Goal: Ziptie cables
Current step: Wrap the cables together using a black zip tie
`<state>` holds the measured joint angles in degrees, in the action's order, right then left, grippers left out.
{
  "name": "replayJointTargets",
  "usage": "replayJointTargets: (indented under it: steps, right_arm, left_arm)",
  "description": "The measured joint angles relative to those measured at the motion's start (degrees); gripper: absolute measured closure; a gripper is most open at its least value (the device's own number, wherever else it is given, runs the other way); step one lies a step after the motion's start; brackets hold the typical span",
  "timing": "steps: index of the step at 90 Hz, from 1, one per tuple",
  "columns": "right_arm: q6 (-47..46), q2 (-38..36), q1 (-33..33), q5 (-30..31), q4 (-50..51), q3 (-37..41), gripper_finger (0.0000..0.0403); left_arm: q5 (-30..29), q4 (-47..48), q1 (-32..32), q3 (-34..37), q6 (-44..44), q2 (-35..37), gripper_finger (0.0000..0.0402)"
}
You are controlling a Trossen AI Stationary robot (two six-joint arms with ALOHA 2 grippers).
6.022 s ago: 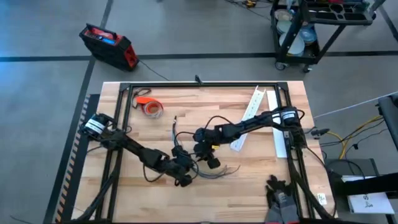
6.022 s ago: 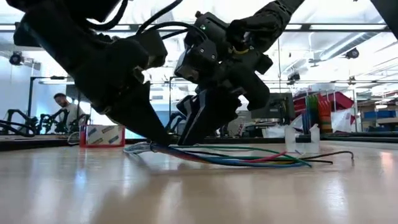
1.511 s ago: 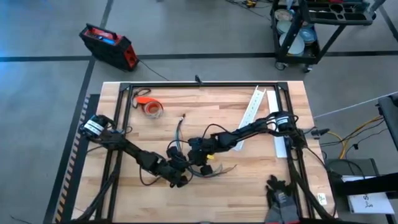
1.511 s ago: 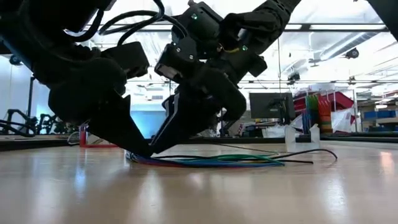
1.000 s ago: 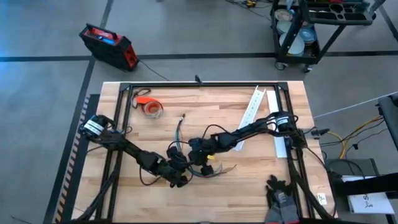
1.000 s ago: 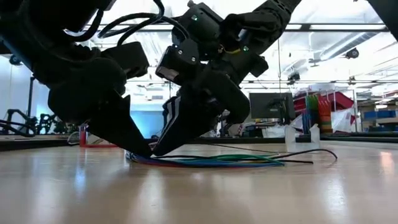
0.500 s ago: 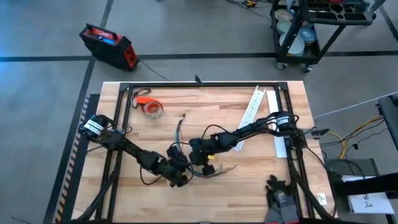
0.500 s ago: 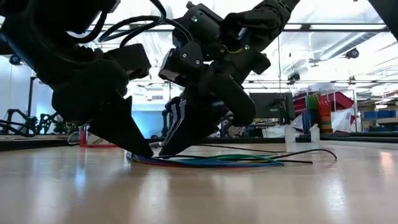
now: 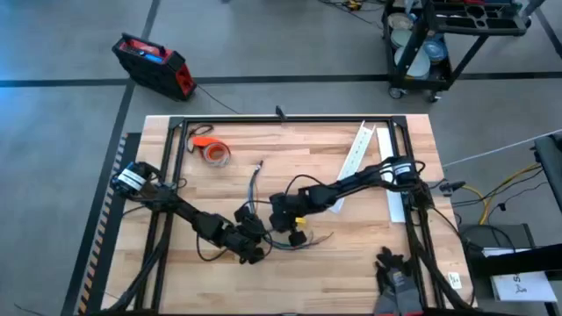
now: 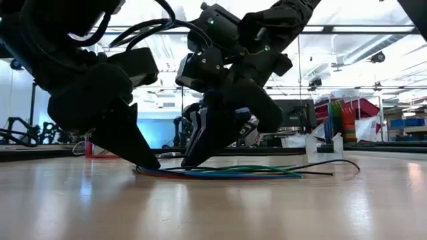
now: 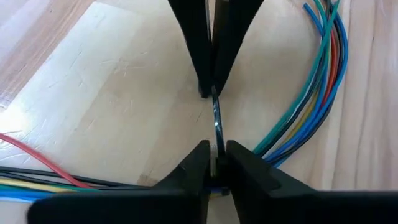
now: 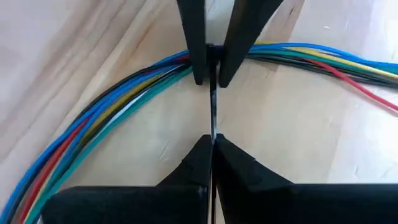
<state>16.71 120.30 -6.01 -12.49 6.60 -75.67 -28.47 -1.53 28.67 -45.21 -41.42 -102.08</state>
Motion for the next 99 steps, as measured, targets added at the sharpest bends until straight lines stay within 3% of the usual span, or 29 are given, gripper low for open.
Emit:
replayJointTargets:
  steps: [29,42,56,99]
  right_arm:
    - [-2.7,0.3,-0.2,-0.8,-6.9,0.1,0.0308]
    - [-3.3,0.3,-0.3,1.3,-8.7,0.0,0.0289]
    - [-3.2,0.3,-0.3,3.4,-8.9,0.0,0.0294]
    - [-3.3,2.6,-0.9,1.6,-9.1,-0.1,0.0355]
  left_arm:
    - [0.3,-0.1,0.0,0.0,0.4,0.0,0.0342]
    - [0.3,-0.1,0.0,0.0,0.4,0.0,0.0342]
    - [0.3,-0.2,0.0,0.0,0.4,0.0,0.0342]
    - [0.4,-0.4,0.0,0.0,0.4,0.0,0.0342]
